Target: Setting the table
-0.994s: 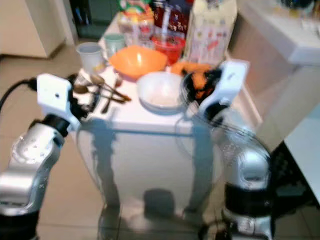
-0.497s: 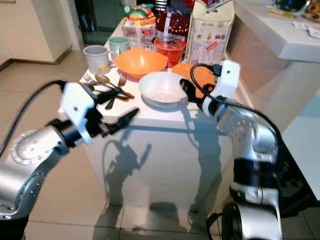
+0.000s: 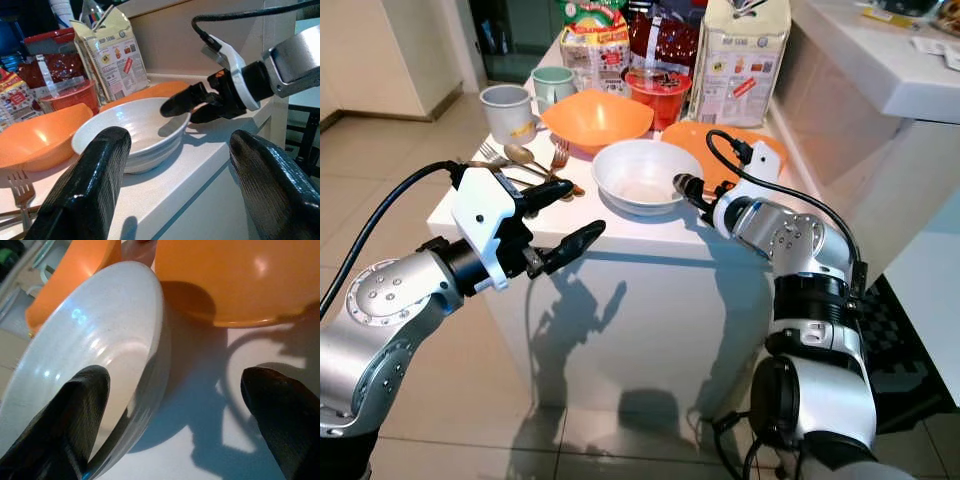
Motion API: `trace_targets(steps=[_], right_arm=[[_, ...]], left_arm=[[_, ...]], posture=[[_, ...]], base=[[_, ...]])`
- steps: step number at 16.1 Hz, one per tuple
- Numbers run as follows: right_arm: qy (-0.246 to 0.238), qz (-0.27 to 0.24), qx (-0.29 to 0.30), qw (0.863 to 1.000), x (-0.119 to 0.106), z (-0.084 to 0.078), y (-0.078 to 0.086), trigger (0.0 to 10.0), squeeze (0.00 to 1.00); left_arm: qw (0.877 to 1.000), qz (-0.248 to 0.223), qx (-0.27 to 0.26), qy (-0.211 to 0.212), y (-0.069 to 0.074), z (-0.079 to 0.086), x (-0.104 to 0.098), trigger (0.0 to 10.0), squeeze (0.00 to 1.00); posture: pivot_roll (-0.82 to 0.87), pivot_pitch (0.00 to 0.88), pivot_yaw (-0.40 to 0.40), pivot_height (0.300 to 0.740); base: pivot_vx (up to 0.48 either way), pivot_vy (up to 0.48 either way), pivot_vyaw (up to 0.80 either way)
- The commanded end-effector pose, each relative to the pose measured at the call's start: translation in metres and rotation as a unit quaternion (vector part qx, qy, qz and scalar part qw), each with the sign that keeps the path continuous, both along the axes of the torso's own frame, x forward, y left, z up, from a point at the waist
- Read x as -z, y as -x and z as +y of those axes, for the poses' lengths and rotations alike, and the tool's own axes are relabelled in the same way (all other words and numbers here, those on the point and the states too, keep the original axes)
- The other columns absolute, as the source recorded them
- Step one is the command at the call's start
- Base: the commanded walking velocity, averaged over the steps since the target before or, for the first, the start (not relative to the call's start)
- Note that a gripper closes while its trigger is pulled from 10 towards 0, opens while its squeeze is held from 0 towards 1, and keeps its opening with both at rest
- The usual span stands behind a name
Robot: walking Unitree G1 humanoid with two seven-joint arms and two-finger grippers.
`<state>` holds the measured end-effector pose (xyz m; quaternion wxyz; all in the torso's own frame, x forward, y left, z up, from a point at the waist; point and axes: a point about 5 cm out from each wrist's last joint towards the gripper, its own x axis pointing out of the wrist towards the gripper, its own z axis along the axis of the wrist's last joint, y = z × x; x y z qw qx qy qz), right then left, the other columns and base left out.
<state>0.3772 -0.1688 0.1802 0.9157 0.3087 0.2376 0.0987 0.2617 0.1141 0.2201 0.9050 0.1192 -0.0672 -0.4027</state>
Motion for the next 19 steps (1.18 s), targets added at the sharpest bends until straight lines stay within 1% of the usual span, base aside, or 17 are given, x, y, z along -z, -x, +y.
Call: trace_targets(steps=[1, 3, 6, 7, 8, 9, 19], right_arm=[[-0.02, 0.021, -0.008, 1.0, 0.0021, 0.0047, -0.0018, 10.0, 0.0], [-0.039, 0.036, -0.016, 0.998, 0.0028, 0.0078, -0.0045, 10.0, 0.0], [-0.047, 0.04, -0.02, 0.998, -0.0004, 0.0073, -0.0065, 10.0, 0.0], [-0.052, 0.041, -0.02, 0.998, -0.0014, 0.0068, -0.0071, 5.5, 0.0], [-0.061, 0.042, -0.021, 0.997, -0.0031, 0.006, -0.0076, 0.4, 0.0], [-0.063, 0.043, -0.021, 0.997, -0.0037, 0.0055, -0.0078, 0.0, 0.0], [-0.088, 0.043, -0.013, 0.995, -0.0043, 0.0029, -0.0091, 0.0, 0.0]], left_arm=[[1.0, -0.001, 0.005, -0.01, 0.0008, -0.0016, -0.0019, 10.0, 0.0], [1.0, 0.002, 0.001, -0.017, 0.0, -0.0009, 0.0001, 10.0, 0.0], [1.0, 0.006, -0.001, -0.025, -0.0002, -0.0007, 0.0027, 10.0, 0.0], [1.0, 0.006, -0.001, -0.026, -0.0002, -0.0009, 0.0029, 10.0, 0.0], [1.0, 0.006, -0.001, -0.028, -0.0003, -0.0009, 0.003, 10.0, 0.0], [1.0, 0.006, -0.001, -0.028, -0.0003, -0.0009, 0.003, 10.0, 0.0], [0.999, 0.004, 0.0, -0.035, 0.0006, -0.0009, 0.0039, 10.0, 0.0]], posture=[[-0.01, 0.0, -0.042, 0.74], [-0.01, 0.0, -0.042, 0.74], [-0.01, 0.0, -0.044, 0.74], [-0.01, 0.0, -0.045, 0.74], [-0.01, 0.0, -0.045, 0.74], [-0.01, 0.0, -0.045, 0.74], [-0.01, 0.0, -0.045, 0.74]], base=[[0.0, 0.0, 0.0], [0.0, 0.0, 0.0], [0.0, 0.0, 0.0], [0.0, 0.0, 0.0], [0.0, 0.0, 0.0], [0.0, 0.0, 0.0], [0.0, 0.0, 0.0]])
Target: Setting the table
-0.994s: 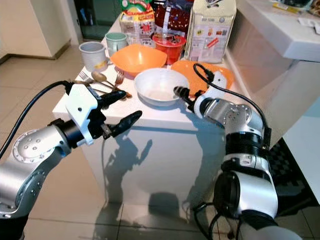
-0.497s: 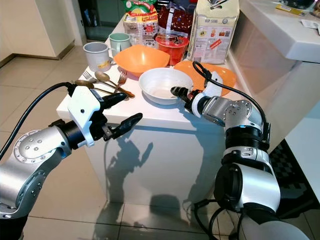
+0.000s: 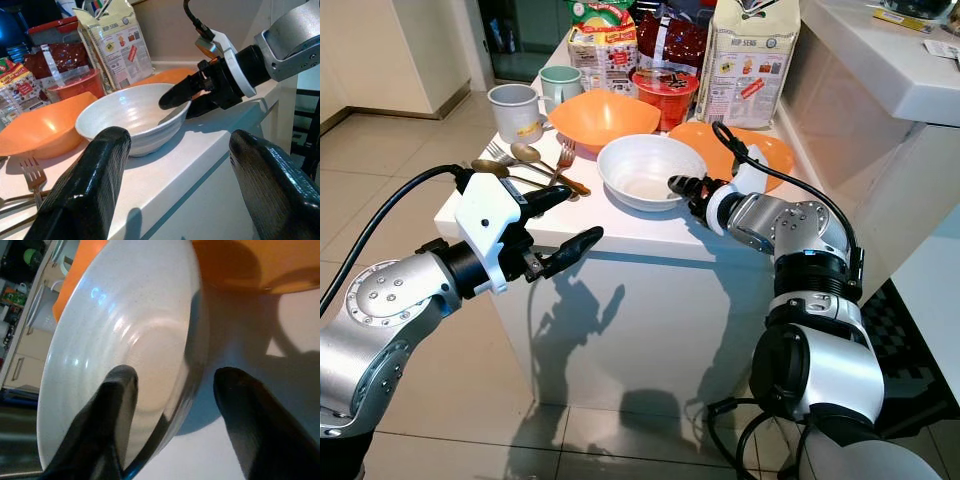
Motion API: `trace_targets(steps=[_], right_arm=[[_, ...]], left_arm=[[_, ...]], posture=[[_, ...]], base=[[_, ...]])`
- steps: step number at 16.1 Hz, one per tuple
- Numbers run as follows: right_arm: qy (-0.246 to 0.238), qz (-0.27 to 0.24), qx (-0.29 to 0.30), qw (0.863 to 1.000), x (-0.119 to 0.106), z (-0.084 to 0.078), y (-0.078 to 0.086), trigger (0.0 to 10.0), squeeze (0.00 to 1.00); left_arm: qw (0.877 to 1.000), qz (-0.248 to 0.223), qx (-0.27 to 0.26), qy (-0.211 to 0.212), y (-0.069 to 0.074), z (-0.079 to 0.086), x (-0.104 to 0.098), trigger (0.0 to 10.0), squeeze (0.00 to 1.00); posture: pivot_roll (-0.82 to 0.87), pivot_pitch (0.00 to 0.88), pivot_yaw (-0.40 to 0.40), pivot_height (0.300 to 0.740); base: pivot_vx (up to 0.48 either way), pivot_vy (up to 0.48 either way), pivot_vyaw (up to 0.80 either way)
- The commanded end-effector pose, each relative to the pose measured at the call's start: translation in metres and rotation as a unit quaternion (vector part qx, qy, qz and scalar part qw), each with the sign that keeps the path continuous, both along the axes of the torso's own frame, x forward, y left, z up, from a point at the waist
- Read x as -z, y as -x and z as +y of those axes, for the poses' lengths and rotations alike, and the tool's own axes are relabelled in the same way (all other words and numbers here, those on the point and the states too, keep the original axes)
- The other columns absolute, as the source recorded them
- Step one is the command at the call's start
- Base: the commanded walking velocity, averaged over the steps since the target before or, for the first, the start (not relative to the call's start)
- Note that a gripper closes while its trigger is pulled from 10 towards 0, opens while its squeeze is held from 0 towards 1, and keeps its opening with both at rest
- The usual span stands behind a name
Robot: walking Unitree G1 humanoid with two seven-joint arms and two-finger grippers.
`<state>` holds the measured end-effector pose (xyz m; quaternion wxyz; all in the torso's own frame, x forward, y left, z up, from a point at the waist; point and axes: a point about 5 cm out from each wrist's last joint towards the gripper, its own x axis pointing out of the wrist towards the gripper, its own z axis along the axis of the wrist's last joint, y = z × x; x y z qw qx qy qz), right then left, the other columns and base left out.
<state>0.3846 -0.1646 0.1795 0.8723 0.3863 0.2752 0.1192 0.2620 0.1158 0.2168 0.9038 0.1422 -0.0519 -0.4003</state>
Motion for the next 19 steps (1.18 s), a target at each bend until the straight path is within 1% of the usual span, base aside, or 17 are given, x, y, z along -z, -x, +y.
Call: trace_targets(steps=[1, 8, 14, 15, 16, 17, 18, 19], right_arm=[[-0.007, -0.001, 0.005, 1.0, -0.005, -0.001, -0.002, 0.0, 0.0], [-0.014, 0.0, 0.006, 1.0, -0.004, -0.002, 0.0, 0.0, 0.0], [-0.018, -0.006, 0.004, 1.0, -0.006, -0.001, 0.0, 0.0, 0.0], [-0.018, -0.026, 0.009, 0.999, -0.014, -0.003, 0.0, 0.0, 0.0], [-0.016, -0.065, 0.014, 0.998, -0.027, -0.006, 0.001, 0.0, 0.0], [-0.017, -0.087, 0.014, 0.996, -0.035, -0.007, 0.003, 0.0, 0.0], [-0.008, -0.114, 0.011, 0.993, -0.043, -0.008, 0.008, 0.0, 0.0], [0.0, -0.135, 0.006, 0.991, -0.051, -0.008, 0.015, 0.0, 0.0]], left_arm=[[1.0, -0.002, 0.005, -0.01, 0.001, -0.002, 0.001, 10.0, 0.0], [1.0, -0.009, 0.006, -0.012, 0.0, -0.004, 0.002, 10.0, 0.0], [1.0, -0.017, -0.005, -0.01, -0.001, -0.004, 0.003, 10.0, 0.0], [1.0, -0.023, -0.019, -0.004, -0.003, -0.003, 0.002, 10.0, 0.0], [0.998, -0.034, -0.052, 0.01, -0.006, -0.001, 0.002, 10.0, 0.0], [0.996, -0.037, -0.075, 0.028, -0.009, 0.001, 0.002, 10.0, 0.0], [0.993, -0.039, -0.108, 0.04, -0.012, 0.004, 0.003, 10.0, 0.0], [0.99, -0.035, -0.131, 0.044, -0.013, 0.008, 0.005, 10.0, 0.0]], posture=[[-0.01, 0.0, -0.04, 0.74], [-0.01, 0.0, -0.035, 0.74], [-0.01, 0.0, -0.036, 0.74], [-0.01, 0.0, -0.04, 0.74], [-0.01, 0.0, -0.042, 0.74], [-0.01, 0.0, -0.045, 0.74], [-0.01, 0.0, -0.047, 0.74], [-0.01, 0.0, -0.045, 0.74]], base=[[0.0, 0.0, 0.0], [0.0, 0.0, 0.0], [0.0, 0.0, 0.0], [0.0, 0.0, 0.0], [0.0, 0.0, 0.0], [0.0, 0.0, 0.0], [0.0, 0.0, 0.0], [0.0, 0.0, 0.0]])
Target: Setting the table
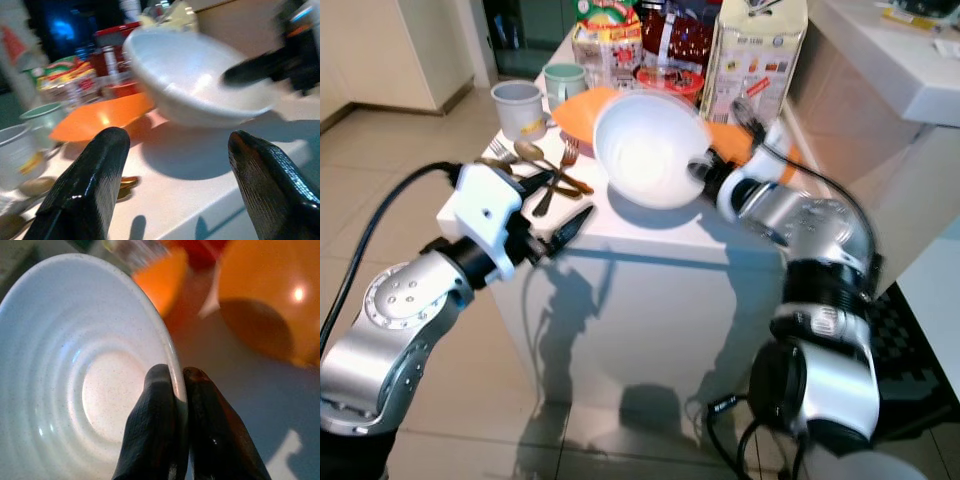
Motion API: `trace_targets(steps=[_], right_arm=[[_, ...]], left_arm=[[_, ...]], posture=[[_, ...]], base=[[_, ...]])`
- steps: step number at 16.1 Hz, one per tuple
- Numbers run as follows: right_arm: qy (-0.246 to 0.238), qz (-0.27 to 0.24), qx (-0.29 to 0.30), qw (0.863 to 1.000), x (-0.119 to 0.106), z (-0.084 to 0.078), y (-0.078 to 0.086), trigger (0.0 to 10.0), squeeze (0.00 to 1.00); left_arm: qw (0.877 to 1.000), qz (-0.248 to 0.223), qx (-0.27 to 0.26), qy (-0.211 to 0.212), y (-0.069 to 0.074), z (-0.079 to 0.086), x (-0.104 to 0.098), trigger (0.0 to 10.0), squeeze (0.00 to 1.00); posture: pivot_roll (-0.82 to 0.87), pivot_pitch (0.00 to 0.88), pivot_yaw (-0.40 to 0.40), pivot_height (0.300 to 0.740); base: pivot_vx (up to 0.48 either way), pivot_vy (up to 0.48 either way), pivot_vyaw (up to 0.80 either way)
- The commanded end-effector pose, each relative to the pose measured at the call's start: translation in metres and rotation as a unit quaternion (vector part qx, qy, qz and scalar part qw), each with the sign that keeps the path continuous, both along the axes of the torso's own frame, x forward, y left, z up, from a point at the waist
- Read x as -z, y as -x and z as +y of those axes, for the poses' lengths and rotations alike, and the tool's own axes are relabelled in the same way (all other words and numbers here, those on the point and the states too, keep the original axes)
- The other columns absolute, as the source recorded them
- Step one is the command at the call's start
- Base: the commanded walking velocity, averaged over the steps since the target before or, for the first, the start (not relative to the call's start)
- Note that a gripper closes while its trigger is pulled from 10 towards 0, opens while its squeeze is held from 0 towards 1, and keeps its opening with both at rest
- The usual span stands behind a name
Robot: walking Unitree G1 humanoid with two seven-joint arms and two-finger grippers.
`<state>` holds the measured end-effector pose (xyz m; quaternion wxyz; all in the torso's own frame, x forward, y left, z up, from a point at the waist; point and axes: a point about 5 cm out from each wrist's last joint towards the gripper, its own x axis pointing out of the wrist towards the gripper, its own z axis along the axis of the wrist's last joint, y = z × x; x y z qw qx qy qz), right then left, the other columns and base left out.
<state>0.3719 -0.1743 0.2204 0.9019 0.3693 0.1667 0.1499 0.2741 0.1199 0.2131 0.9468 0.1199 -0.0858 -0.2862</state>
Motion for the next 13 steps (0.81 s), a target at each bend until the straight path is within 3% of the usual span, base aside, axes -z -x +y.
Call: trace_targets(steps=[1, 4, 5, 6, 7, 8, 13], right_arm=[[0.0, -0.031, -0.01, 0.999, -0.014, 0.002, 0.006, 0.0, 0.0], [0.046, -0.161, 0.031, 0.985, -0.04, 0.0, 0.028, 0.0, 0.0], [0.089, -0.196, 0.036, 0.976, -0.046, 0.002, 0.038, 0.0, 0.0], [0.161, -0.226, 0.052, 0.959, -0.047, 0.006, 0.048, 0.0, 0.0], [0.185, -0.233, 0.061, 0.953, -0.044, 0.01, 0.054, 6.5, 0.0], [0.185, -0.233, 0.061, 0.953, -0.039, 0.012, 0.057, 10.0, 0.0], [0.213, -0.234, 0.092, 0.944, -0.018, 0.013, 0.074, 10.0, 0.0]], left_arm=[[1.0, 0.002, -0.028, 0.003, -0.002, 0.005, 0.002, 10.0, 0.0], [0.986, -0.022, -0.168, 0.002, -0.015, 0.019, -0.001, 10.0, 0.0], [0.977, -0.006, -0.213, 0.004, -0.019, 0.025, -0.004, 10.0, 0.0], [0.973, -0.008, -0.231, 0.001, -0.021, 0.03, -0.007, 10.0, 0.0], [0.972, -0.021, -0.233, -0.003, -0.021, 0.032, -0.009, 10.0, 0.0], [0.972, -0.023, -0.232, -0.008, -0.02, 0.032, -0.008, 10.0, 0.0], [0.979, -0.005, -0.202, -0.006, -0.016, 0.013, -0.002, 10.0, 0.0]], posture=[[-0.01, 0.0, -0.044, 0.74], [-0.01, 0.0, -0.041, 0.74], [-0.01, 0.0, -0.039, 0.74], [-0.02, 0.0, -0.036, 0.74], [-0.03, 0.0, -0.029, 0.74], [-0.03, 0.0, -0.026, 0.74], [-0.03, 0.0, -0.019, 0.74]], base=[[0.0, 0.0, 0.0], [0.0, 0.0, 0.0], [0.0, 0.0, 0.0], [0.0, 0.0, 0.0], [0.0, 0.0, 0.0], [0.0, 0.0, 0.0], [0.0, 0.0, 0.0]])
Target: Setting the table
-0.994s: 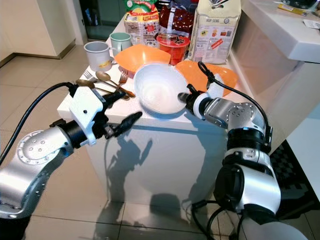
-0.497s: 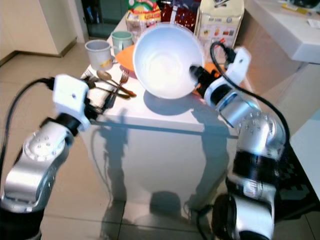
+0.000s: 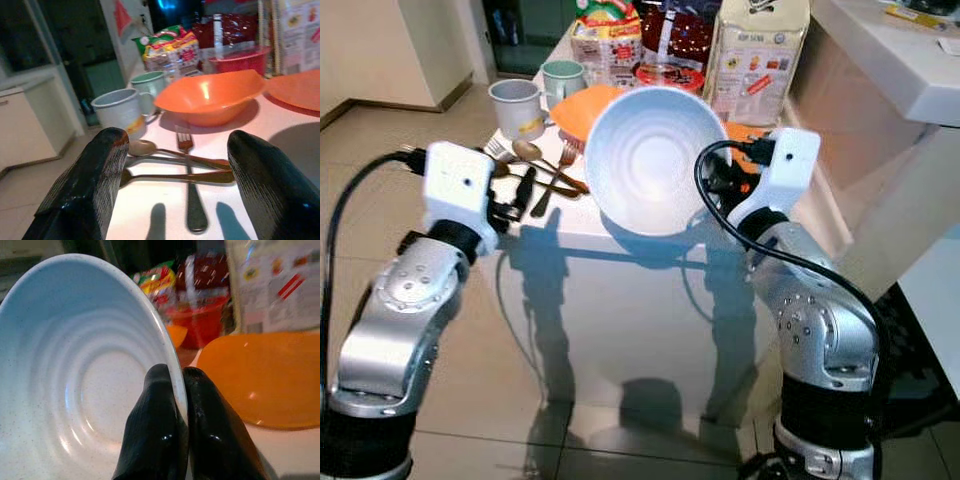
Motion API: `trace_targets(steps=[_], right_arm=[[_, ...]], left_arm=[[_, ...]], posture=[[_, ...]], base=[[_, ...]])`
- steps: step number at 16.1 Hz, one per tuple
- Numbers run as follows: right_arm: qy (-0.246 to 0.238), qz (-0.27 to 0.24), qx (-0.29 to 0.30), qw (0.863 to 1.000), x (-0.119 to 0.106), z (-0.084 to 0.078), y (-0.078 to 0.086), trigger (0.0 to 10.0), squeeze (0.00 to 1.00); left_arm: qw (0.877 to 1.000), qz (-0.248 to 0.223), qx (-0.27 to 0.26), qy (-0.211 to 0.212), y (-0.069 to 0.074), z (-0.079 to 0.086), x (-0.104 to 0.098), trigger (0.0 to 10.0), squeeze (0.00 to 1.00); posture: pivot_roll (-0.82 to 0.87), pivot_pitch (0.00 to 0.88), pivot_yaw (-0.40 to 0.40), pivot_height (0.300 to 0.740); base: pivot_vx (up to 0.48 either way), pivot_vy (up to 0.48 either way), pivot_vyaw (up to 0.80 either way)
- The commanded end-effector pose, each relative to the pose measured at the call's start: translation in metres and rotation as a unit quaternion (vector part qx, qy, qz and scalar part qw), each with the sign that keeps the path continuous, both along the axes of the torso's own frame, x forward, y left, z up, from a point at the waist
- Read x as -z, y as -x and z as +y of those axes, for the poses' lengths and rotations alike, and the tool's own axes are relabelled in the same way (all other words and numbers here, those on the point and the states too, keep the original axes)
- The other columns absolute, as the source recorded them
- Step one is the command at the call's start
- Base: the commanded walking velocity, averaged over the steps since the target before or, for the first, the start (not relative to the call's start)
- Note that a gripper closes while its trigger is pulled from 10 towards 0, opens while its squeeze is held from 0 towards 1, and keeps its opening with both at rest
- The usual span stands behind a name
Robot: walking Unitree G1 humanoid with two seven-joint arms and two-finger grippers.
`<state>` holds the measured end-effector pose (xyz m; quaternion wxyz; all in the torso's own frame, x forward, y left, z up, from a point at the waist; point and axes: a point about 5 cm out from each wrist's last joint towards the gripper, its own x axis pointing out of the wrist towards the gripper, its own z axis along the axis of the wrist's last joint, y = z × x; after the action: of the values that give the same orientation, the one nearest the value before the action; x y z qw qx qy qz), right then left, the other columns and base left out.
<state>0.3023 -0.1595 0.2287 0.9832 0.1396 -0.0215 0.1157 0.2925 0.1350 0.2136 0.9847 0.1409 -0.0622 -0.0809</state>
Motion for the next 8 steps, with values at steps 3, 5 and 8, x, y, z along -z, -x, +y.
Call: trace_targets(steps=[3, 5, 8], right_arm=[[0.037, -0.038, 0.029, 0.998, -0.0044, -0.0026, 0.0087, 10.0, 0.0], [0.038, -0.04, 0.033, 0.998, -0.0032, -0.0027, 0.0107, 10.0, 0.0], [0.019, -0.048, 0.041, 0.998, -0.0051, -0.0043, 0.0136, 10.0, 0.0]], left_arm=[[1.0, -0.001, 0.008, -0.003, 0.0021, -0.0015, -0.001, 10.0, 0.0], [1.0, 0.0, 0.003, 0.0, 0.0011, 0.0006, -0.0012, 10.0, 0.0], [1.0, 0.001, 0.002, 0.002, 0.0014, 0.0006, -0.0007, 10.0, 0.0]], posture=[[-0.03, 0.0, -0.017, 0.74], [-0.03, 0.0, -0.016, 0.74], [-0.04, 0.0, -0.015, 0.74]], base=[[0.0, 0.0, 0.0], [0.0, 0.0, 0.0], [0.0, 0.0, 0.0]])
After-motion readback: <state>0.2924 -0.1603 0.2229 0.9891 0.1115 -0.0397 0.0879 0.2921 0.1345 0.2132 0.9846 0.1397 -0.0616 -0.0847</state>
